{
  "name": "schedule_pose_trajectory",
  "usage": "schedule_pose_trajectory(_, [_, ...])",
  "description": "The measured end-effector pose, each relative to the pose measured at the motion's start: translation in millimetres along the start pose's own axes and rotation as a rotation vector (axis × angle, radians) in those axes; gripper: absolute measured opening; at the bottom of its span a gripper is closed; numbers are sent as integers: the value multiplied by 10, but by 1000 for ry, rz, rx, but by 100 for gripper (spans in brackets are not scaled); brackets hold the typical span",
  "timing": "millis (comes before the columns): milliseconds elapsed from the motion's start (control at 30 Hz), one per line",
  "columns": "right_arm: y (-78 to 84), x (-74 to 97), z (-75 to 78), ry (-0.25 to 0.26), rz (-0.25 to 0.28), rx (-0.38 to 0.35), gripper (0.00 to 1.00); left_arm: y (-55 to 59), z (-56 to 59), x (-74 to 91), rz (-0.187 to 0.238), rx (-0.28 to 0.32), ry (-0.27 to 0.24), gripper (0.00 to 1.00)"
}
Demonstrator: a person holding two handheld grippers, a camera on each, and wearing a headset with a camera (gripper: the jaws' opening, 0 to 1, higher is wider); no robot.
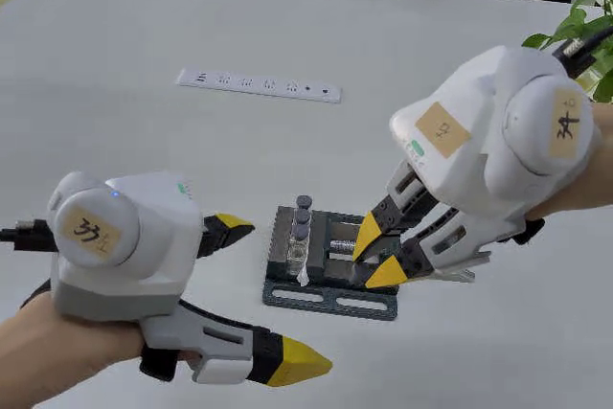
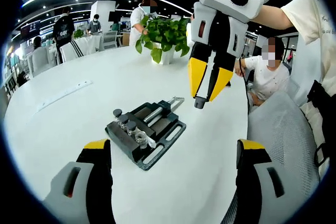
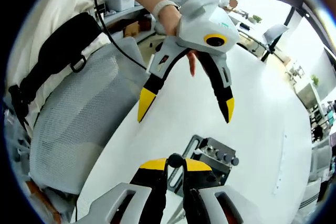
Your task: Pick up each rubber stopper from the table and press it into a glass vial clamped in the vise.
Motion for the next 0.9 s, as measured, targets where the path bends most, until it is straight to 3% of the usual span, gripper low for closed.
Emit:
schedule_pose_trajectory(100, [16, -43, 62, -3, -7, 11, 6, 35, -33, 26, -4, 17, -13, 99])
schedule_pose_trajectory(233, [26, -118, 147, -10, -16, 32, 6, 121, -163, 106, 2, 32, -28, 99])
schedule_pose_trajectory(567, [49, -314, 414, -36, -54, 86, 6, 157, -166, 135, 12, 57, -55, 99])
schedule_pose_trajectory(900, [107, -475, 579, -51, -82, 133, 6, 217, -266, 172, 13, 74, -72, 99])
Point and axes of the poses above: the centre of the closed fingertips' face, and the gripper's own axes: x roughly backward along the fingers, z roughly to its right, y roughly out of its underside, the point moved 5 cm from there along x, roughly backward along the fingers, and after that the axes turned 8 degrees about y, right-handed, at the moved point
